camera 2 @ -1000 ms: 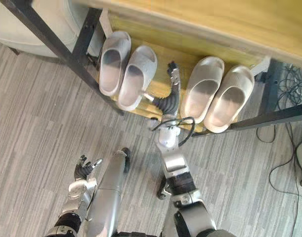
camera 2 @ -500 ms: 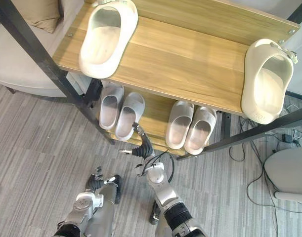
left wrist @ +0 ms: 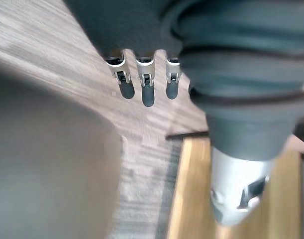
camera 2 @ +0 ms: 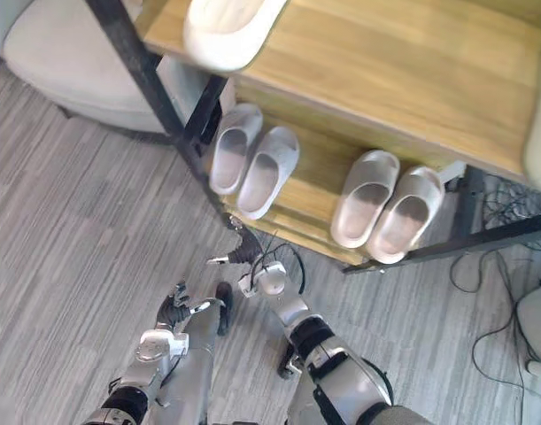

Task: Organize the slippers on the shoe rack

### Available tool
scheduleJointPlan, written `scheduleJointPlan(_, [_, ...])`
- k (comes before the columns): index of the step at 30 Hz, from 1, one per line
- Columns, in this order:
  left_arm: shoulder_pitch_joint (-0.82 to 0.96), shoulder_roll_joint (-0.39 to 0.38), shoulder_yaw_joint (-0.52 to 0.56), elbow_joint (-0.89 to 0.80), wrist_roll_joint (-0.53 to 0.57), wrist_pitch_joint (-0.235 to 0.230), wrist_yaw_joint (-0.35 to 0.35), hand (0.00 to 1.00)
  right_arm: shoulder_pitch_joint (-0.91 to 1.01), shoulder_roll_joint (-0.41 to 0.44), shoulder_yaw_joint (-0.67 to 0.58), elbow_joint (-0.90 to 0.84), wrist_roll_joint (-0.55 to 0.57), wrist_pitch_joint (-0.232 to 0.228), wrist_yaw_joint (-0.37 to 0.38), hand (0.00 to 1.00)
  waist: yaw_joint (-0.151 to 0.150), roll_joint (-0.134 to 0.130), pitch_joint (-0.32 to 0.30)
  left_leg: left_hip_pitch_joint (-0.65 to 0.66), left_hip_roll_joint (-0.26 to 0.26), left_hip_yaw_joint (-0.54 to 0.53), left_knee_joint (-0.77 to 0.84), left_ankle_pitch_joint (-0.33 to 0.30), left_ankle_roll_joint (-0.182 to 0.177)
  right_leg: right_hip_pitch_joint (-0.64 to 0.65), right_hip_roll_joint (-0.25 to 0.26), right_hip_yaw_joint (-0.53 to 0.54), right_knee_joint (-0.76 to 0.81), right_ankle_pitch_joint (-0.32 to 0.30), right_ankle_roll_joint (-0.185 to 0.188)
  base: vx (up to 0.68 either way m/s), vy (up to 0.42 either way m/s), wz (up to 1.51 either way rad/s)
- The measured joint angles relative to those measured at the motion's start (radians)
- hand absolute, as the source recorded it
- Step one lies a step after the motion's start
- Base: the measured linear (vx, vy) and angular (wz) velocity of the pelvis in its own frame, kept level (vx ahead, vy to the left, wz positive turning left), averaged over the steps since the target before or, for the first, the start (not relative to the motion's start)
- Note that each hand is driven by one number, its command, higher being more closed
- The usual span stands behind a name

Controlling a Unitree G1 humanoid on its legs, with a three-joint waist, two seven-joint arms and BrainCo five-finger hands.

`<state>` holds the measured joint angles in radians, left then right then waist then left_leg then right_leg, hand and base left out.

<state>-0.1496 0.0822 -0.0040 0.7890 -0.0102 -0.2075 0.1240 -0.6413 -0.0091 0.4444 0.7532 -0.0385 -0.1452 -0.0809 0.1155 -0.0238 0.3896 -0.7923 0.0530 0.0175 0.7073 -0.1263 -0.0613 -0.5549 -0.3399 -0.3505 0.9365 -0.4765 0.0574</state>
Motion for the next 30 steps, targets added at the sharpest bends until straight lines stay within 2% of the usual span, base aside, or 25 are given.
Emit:
scheduleJointPlan(3, [-0.015, -0.017, 0.019, -0.012, 0.001, -0.006, -0.005, 0.0, -0.042, -0.011, 0.0, 0.032, -0.007, 0.018, 0.004, 0.0, 0.016, 0.002, 0.008, -0.043, -0.011, -0.008, 0.018, 0.007, 0.012, -0.03, -0.017, -0.011, 0.028, -0.01, 0.002, -0.02, 0.003, 0.2])
scheduleJointPlan(12, [-0.063, -0.033, 0.027, -0.011, -0.012, -0.015, -0.021, 0.0, -0.146, -0.076, -0.054, 0.13, -0.04, 0.035, -0.013, 0.0, 0.055, 0.011, 0.023, -0.115, -0.031, -0.035, 0.06, 0.005, 0.013, -0.076, -0.036, -0.03, 0.075, -0.034, 0.001, -0.01, -0.01, 0.12])
scheduleJointPlan(16, [-0.074, -0.039, 0.027, -0.011, -0.014, -0.015, -0.022, 0.0, -0.154, -0.085, -0.089, 0.137, -0.043, 0.041, -0.023, 0.0, 0.06, 0.016, 0.027, -0.133, -0.036, -0.044, 0.068, 0.005, 0.013, -0.091, -0.041, -0.037, 0.091, -0.043, -0.001, -0.03, -0.019, 0.08])
scheduleJointPlan(25, [-0.091, -0.056, 0.027, -0.01, -0.032, -0.015, -0.022, 0.0, -0.185, -0.16, -0.093, 0.17, -0.083, 0.052, -0.038, 0.0, 0.085, 0.022, 0.03, -0.157, -0.041, -0.057, 0.081, 0.01, 0.004, -0.109, -0.045, -0.046, 0.114, -0.055, -0.006, -0.02, -0.011, 0.04])
scheduleJointPlan(30, [-0.093, -0.057, 0.026, -0.01, -0.033, -0.016, -0.023, 0.0, -0.194, -0.18, -0.109, 0.17, -0.155, 0.063, -0.047, 0.0, 0.088, 0.022, 0.03, -0.161, -0.04, -0.059, 0.082, 0.009, 0.007, -0.112, -0.044, -0.046, 0.114, -0.055, -0.006, 0.0, 0.0, 0.0])
